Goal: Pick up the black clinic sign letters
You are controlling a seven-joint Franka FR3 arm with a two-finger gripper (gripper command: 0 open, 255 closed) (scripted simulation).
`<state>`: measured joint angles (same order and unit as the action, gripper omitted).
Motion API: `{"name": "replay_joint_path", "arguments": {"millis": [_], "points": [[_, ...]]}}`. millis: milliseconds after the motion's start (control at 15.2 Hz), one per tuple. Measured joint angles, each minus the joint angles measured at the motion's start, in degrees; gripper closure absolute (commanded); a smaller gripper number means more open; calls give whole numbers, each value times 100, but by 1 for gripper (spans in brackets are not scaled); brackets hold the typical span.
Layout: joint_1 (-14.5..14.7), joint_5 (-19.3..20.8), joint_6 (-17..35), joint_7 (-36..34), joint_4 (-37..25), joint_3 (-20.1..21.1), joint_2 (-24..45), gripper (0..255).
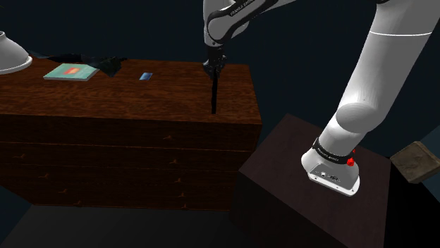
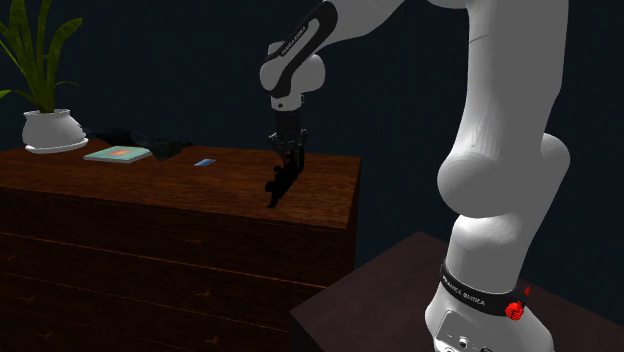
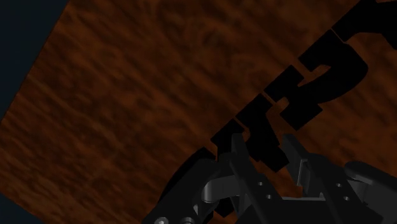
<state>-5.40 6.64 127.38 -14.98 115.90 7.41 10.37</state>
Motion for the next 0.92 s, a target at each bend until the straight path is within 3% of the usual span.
{"name": "replay_joint_path", "arguments": {"millis": [924], "points": [[-17,-112,-816,127,-443,15,-371,255]]}}
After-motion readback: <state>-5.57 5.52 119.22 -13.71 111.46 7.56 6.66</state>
